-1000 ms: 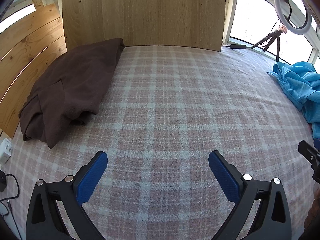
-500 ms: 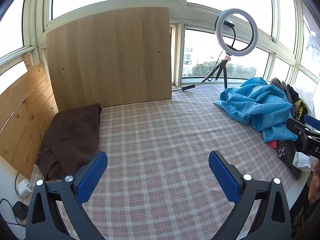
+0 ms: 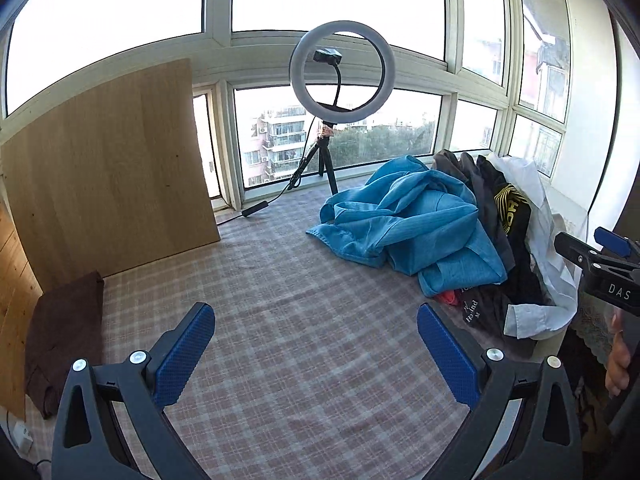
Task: Fold clothes
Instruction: 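Reach the right tool into the clothes pile and grasp the blue striped shorts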
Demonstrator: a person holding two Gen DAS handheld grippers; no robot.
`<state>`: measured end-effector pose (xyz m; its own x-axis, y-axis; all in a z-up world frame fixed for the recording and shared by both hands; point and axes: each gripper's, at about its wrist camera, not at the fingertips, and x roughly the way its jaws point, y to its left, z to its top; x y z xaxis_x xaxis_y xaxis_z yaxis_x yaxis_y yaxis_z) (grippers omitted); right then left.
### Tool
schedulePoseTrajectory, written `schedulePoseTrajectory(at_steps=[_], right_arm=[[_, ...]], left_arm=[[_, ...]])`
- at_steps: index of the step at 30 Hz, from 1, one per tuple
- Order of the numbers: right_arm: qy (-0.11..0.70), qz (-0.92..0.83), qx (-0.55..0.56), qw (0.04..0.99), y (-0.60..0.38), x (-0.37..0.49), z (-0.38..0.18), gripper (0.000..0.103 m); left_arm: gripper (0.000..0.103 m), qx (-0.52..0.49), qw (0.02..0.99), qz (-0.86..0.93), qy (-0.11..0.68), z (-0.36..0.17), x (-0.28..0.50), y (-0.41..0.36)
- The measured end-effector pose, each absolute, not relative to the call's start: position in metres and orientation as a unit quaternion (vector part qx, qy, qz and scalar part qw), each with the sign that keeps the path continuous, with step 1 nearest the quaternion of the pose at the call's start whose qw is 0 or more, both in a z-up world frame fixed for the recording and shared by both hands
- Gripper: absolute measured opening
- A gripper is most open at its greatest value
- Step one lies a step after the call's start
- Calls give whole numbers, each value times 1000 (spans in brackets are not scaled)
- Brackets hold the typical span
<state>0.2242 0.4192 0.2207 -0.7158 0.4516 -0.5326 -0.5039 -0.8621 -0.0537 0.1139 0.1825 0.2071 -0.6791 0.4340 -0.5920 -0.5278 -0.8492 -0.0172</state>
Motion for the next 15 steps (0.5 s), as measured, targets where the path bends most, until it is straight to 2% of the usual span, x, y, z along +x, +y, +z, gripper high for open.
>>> schedulePoseTrajectory(at_steps=[8, 15], right_arm=[[85, 887, -294, 347, 564, 272, 195, 103], [113, 869, -337, 345, 685, 280, 161, 103]], left_arm=[[102, -297, 279, 909, 84, 213, 119, 270], [102, -292, 284, 908, 93, 216, 121, 350]])
